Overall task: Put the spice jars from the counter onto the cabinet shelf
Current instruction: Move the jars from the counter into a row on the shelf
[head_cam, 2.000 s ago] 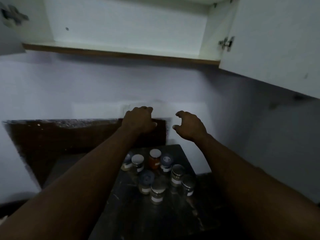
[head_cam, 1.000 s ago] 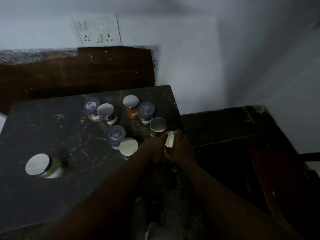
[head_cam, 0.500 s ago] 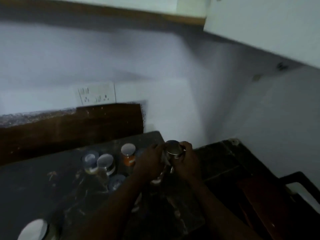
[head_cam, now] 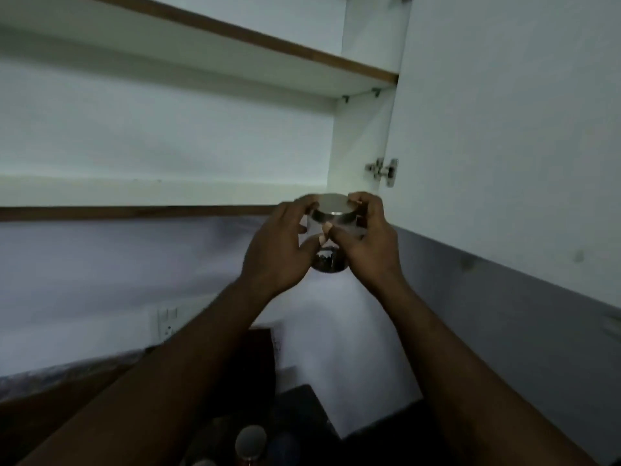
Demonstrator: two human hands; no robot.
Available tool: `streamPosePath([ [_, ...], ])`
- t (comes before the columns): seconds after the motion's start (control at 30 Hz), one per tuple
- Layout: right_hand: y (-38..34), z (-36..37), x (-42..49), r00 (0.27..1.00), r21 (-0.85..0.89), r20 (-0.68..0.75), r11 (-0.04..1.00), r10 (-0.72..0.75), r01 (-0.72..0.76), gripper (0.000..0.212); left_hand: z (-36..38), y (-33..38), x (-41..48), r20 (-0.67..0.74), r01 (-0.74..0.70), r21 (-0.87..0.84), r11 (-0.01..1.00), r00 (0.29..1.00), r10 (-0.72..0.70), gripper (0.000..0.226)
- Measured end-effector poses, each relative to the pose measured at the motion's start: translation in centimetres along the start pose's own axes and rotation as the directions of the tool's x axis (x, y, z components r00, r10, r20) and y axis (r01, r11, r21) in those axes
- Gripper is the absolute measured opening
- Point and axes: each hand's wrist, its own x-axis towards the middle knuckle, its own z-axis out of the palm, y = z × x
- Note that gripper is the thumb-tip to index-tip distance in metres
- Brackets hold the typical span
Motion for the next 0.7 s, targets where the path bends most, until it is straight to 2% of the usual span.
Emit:
streamPosePath([
  [0.2, -0.2, -0.4, 10.8, 0.997, -0.028, 0.043, 0.998, -0.059, 0.060, 0.049, 0.5, 0.2, 10.3, -0.054, 0.012, 0.131, 0.991, 0.999, -0.005, 0.062],
  [0.3, 1.7, -0.6, 15.7, 0.997, -0.083, 0.075, 0.996, -0.027, 0.033, 0.051, 3.0, -0.7, 14.6, -0.070, 0.042, 0.213, 0.976, 0.997, -0.028, 0.062],
  [0.47, 6.4, -0.6, 20.7, 0.983, -0.163, 0.166, 0.986, 0.073, -0.045, 0.043, 8.1, -2.9, 18.3, 0.018, 0.088, 0.280, 0.956, 0.995, -0.097, 0.067],
  [0.6, 8.8, -0.3, 22.6, 0.985, -0.386, 0.175, 0.920, 0.003, 0.066, 0.041, 10.8, -4.8, 19.4, 0.112, 0.129, 0.263, 0.956, 0.980, -0.163, 0.086],
  [0.7, 9.3, 0.3, 23.6, 0.974, -0.587, 0.211, 0.785, -0.087, 0.197, 0.041, 12.0, -5.8, 19.9, 0.118, 0.137, 0.256, 0.957, 0.978, -0.172, 0.097],
])
